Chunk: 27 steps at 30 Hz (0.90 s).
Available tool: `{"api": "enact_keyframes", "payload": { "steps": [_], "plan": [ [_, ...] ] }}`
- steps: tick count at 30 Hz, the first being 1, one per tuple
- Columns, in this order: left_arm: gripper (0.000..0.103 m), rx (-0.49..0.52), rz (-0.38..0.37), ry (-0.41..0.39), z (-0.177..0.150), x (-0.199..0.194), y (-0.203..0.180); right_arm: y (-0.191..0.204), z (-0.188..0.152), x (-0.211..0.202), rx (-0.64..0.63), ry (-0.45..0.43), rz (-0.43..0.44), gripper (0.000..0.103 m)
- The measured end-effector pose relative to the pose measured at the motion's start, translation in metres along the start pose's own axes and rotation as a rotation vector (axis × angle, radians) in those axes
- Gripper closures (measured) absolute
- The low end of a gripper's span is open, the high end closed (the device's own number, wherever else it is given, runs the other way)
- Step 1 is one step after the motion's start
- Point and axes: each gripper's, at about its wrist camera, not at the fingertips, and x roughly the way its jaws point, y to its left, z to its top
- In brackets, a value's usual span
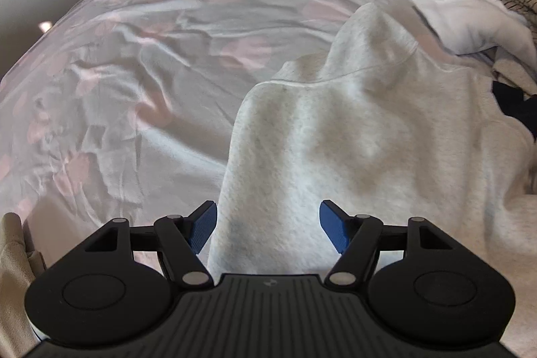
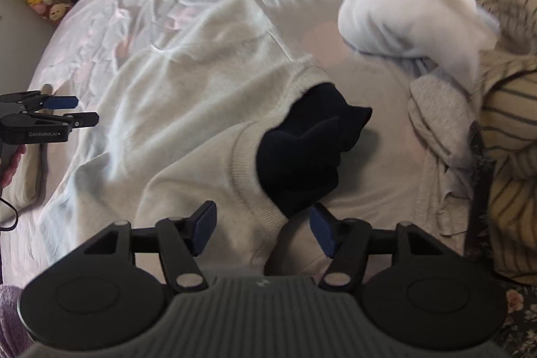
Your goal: Fold clothes
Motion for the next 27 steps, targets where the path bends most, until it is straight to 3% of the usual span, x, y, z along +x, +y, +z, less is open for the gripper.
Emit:
{"api": "enact_keyframes", "payload": {
  "steps": [4,8,10,11,13,14,15,19,23,27],
  "plan": [
    [0.037,-0.018,0.000,0.065,0.002,0.039,0.017,-0.013,0.013,0.033,0.068,0.069,0.017,0.031],
    [0.038,-0.089,-0.084,0.088,0.002,0.057,0.026,-0.015,0.020,0.055,0.089,0.104,0.052,0.029],
    [0.063,-0.100,-0.120,0.080,0.001,0.057,0.024,-0.010,0.022,0.060,0.077,0.098,0.058,0.034],
    [0.067,-0.097,-0.128,0.074,0.000,0.055,0.022,-0.008,0.022,0.060,0.070,0.086,0.065,0.039],
    [0.093,-0.092,-0.131,0.056,-0.001,0.046,0.017,-0.002,0.022,0.055,0.061,0.060,0.095,0.068],
    [0.094,-0.095,-0.121,0.043,-0.002,0.040,0.015,0.002,0.022,0.049,0.051,0.038,0.092,0.072],
    [0.096,-0.100,-0.104,0.027,-0.003,0.033,0.015,0.006,0.023,0.041,0.033,0.010,0.079,0.086],
    [0.097,-0.153,-0.080,-0.064,-0.007,-0.011,0.019,0.022,0.029,-0.004,-0.037,-0.132,0.070,0.090],
    [0.099,-0.134,-0.017,-0.197,0.006,-0.070,0.016,0.040,0.045,-0.065,-0.090,-0.308,0.083,0.093],
    [0.100,-0.114,0.034,-0.334,0.026,-0.132,0.010,0.067,0.051,-0.145,-0.146,-0.524,0.158,0.093]
  ]
}}
